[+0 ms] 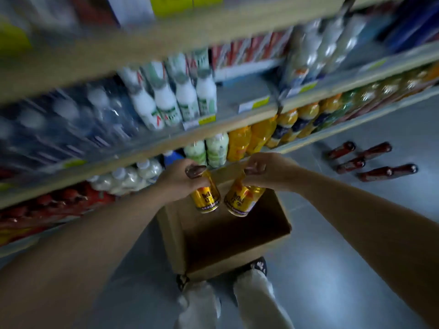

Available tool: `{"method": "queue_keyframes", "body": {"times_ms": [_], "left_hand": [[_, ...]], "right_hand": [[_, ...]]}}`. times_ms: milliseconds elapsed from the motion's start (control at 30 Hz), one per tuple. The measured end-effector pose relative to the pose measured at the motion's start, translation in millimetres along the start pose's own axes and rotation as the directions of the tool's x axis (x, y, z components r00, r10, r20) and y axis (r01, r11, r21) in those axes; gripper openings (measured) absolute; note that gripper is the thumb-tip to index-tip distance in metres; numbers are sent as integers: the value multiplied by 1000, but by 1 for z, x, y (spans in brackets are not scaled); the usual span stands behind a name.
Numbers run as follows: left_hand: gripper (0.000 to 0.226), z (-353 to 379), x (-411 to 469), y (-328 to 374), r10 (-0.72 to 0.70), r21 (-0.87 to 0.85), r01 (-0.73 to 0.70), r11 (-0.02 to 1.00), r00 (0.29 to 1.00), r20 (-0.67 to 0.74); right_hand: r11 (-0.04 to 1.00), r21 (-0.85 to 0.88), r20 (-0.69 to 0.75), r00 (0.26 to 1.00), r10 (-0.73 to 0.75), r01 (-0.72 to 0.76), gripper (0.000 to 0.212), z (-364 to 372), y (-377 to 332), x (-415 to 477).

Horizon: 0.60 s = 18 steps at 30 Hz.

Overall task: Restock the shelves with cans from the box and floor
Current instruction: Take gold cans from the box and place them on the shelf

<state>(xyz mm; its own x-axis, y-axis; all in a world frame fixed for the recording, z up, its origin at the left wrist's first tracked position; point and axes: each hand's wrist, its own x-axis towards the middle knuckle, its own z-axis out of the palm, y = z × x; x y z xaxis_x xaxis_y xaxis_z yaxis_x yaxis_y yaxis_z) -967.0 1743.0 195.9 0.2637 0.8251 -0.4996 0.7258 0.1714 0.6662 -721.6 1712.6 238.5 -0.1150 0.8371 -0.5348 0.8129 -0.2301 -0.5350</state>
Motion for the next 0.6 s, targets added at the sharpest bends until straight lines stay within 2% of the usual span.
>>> {"method": "queue_keyframes", "body": {"times_ms": [100, 233, 367, 433, 600], "left_hand": [[25, -67, -28, 64, 27, -49, -27, 998, 1000, -15], [22, -147, -64, 132, 140, 26, -140, 990, 990, -25], [30, -209, -109, 190, 280, 137, -273, 952, 959, -36], [32, -232, -131, 216, 347, 129, -339, 932, 937, -42], [44, -285, -176, 287, 522, 216, -493, 843, 846, -110]], "right_hand": [[1000, 10, -122, 992, -29, 30, 34, -69, -55, -35], [992, -14, -258, 958, -124, 125, 33, -151, -126, -82], [970, -78, -376, 894, -242, 230, 29, -211, -187, -131], [961, -122, -427, 861, -277, 249, 32, -234, -215, -156], [929, -188, -567, 737, -369, 320, 32, -282, -268, -204]]}}
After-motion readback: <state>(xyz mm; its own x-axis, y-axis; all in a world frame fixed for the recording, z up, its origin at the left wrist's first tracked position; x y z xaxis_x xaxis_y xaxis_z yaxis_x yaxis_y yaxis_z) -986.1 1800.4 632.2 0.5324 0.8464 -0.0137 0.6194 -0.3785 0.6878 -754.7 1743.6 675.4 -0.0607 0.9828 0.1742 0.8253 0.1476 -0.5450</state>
